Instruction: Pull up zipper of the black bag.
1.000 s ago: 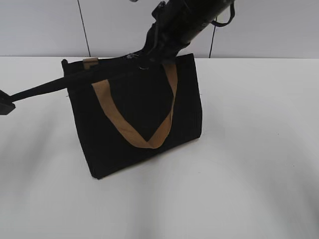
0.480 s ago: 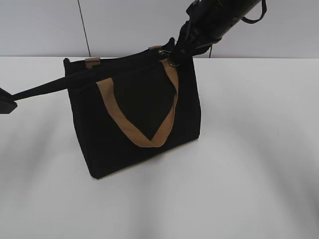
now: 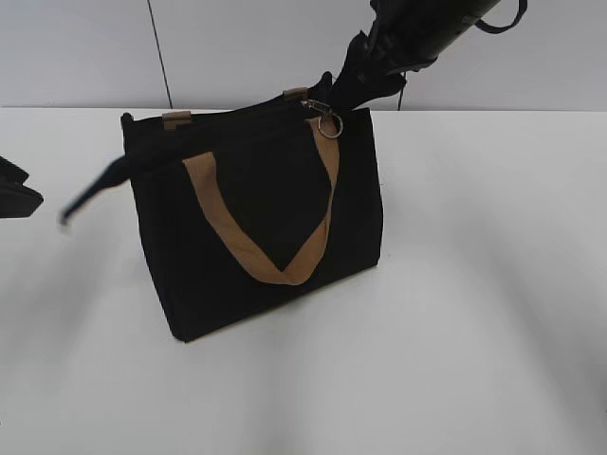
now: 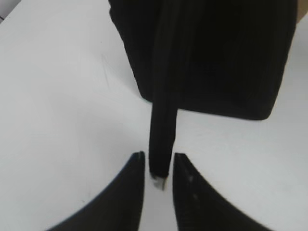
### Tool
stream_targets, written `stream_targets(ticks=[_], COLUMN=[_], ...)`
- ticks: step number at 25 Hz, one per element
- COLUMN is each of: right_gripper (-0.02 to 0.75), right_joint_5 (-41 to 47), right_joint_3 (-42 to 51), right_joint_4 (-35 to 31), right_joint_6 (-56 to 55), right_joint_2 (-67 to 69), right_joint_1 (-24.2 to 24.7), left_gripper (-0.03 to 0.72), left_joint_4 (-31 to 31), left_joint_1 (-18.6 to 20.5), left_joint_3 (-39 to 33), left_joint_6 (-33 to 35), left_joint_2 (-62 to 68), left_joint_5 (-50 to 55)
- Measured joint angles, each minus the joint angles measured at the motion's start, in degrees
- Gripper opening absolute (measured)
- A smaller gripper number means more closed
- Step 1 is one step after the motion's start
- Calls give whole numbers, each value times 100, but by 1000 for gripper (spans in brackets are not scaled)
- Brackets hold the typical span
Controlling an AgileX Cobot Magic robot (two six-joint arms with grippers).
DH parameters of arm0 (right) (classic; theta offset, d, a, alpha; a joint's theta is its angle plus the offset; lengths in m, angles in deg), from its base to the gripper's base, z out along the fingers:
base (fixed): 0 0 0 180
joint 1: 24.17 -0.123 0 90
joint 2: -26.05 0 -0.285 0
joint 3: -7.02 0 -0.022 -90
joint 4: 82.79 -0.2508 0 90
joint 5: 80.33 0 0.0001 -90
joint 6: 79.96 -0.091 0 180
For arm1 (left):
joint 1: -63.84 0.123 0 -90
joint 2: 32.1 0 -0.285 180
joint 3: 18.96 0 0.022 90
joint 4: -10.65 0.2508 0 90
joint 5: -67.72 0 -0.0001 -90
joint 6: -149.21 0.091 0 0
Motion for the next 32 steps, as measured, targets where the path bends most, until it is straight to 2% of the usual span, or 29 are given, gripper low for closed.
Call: stream_targets(ticks=[3, 6, 11, 15, 18, 21, 24, 26, 28, 32], right_gripper=[368, 379, 379, 364, 361, 360, 358, 358, 358, 358], right_joint_5=[31, 106, 236, 430, 656, 907, 1182, 1366, 1470, 1541], right_joint_3=[0, 0, 0, -4, -4, -6, -6, -6, -6, -6], right_joint_4=[-16, -16, 116, 776, 1597, 2421, 3055, 3331, 3514, 3556], right_joint_6=[-65, -104, -118, -437, -863, -1472, -2281, -2753, -3167, -3853], right_joint_2=[-151, -363, -794, -1122, -1331, -1508, -1634, -1693, -1747, -1864], right_joint_1=[0, 0, 0, 0, 0, 11, 18, 41, 117, 497], left_gripper=[366, 477, 510, 512, 501, 492, 489, 489, 488, 487], left_joint_4=[-313, -564, -930, -875, -244, 806, 1826, 2426, 2982, 3421], left_joint_1=[0, 0, 0, 71, 178, 287, 376, 418, 436, 436], left_joint_3=[0, 0, 5, 249, 680, 1110, 1524, 1777, 2000, 2275], left_joint_6=[-4, -4, -271, -893, -1703, -2699, -4119, -5008, -5606, -6504], left_joint_2=[0, 0, 0, 0, 5, 54, 191, 311, 420, 473], left_joint_5=[0, 7, -26, -20, -9, 155, 563, 1004, 1361, 1782])
